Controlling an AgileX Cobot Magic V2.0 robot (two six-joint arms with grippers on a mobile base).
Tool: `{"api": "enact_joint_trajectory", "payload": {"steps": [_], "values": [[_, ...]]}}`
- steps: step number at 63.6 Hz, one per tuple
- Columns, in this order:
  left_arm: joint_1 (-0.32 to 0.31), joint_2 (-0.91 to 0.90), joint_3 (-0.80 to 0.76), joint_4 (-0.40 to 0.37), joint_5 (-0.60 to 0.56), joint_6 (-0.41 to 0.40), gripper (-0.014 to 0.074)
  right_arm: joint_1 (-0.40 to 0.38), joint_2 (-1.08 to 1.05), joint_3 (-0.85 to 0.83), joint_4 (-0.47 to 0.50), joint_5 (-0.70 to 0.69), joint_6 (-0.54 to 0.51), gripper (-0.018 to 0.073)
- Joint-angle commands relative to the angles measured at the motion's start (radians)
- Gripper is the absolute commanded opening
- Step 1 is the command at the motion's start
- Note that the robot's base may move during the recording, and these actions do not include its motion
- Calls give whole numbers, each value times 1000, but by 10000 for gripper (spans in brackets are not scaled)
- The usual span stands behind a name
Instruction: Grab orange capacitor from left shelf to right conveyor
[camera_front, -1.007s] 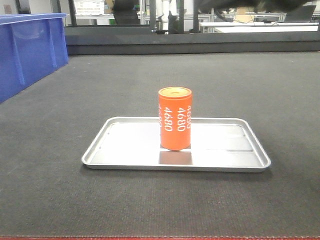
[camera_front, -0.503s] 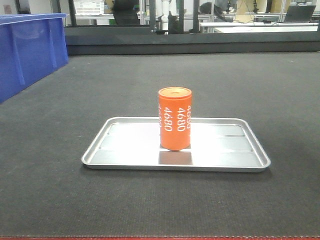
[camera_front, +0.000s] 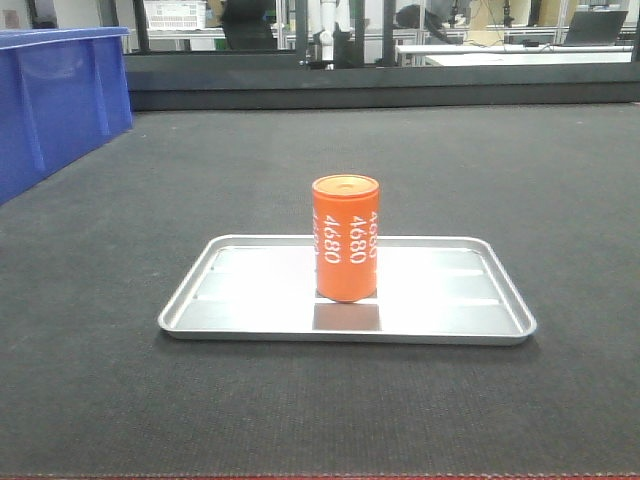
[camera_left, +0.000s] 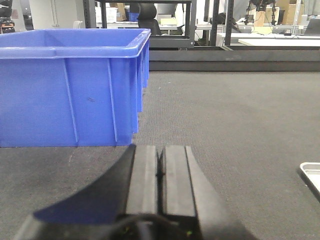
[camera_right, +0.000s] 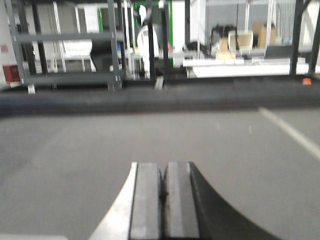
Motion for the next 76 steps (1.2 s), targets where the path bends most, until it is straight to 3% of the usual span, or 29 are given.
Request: {"api": "enact_joint_trajectory", "payload": {"steps": [1, 17, 35, 76], "values": [[-2, 10, -8, -5, -84, 0, -105, -7, -86, 41, 6, -50, -8, 48], [-2, 10, -8, -5, -84, 0, -105, -7, -195, 129, 6, 40, -31, 48], [-2, 10, -8, -5, -84, 0, -105, -7, -214, 175, -23, -78, 15, 48], [-2, 10, -8, -5, -84, 0, -105, -21, -244, 174, -47, -50, 19, 46]]}}
